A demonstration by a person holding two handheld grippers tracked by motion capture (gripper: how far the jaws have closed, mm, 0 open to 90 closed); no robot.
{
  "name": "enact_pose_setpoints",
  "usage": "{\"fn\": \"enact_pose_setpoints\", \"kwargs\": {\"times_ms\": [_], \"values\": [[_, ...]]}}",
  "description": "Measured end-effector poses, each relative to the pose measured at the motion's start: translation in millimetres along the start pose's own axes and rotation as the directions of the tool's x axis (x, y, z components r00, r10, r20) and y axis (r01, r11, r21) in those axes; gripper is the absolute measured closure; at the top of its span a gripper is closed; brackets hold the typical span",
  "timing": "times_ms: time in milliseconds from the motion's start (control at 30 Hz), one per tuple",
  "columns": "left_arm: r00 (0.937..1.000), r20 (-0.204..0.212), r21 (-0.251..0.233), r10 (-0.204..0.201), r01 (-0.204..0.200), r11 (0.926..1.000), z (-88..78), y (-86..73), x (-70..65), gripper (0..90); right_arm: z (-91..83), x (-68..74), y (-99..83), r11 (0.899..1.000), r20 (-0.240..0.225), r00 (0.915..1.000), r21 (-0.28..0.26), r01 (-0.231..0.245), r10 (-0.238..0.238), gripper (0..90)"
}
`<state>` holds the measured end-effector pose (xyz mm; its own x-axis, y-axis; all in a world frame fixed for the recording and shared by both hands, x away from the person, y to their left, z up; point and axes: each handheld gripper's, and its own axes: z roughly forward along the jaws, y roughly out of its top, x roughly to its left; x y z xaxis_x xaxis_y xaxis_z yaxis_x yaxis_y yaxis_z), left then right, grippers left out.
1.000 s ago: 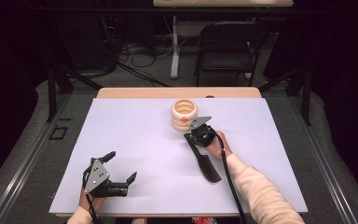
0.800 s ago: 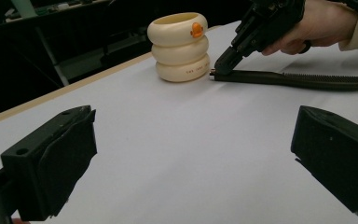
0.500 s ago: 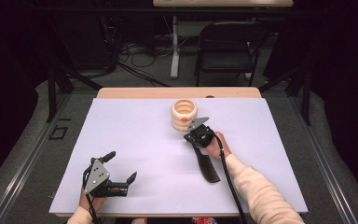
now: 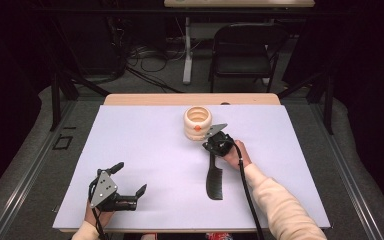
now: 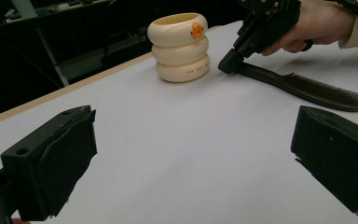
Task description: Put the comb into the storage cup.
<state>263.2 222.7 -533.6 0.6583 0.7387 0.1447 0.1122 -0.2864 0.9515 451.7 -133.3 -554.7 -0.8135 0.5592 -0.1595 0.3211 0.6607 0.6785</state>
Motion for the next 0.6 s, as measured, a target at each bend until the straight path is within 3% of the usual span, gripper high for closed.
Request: {"fn": "enact_pose_setpoints", "kwargs": {"times_ms": [600], "values": [[1.0000, -0.001, 0.001, 0.003, -0.003, 1.0000, -0.5, 0.0, 0.6, 0.1, -10.6, -14.5, -9.4, 0.998, 0.049, 0.9979, 0.052, -0.045, 0.042, 90.0]]}}
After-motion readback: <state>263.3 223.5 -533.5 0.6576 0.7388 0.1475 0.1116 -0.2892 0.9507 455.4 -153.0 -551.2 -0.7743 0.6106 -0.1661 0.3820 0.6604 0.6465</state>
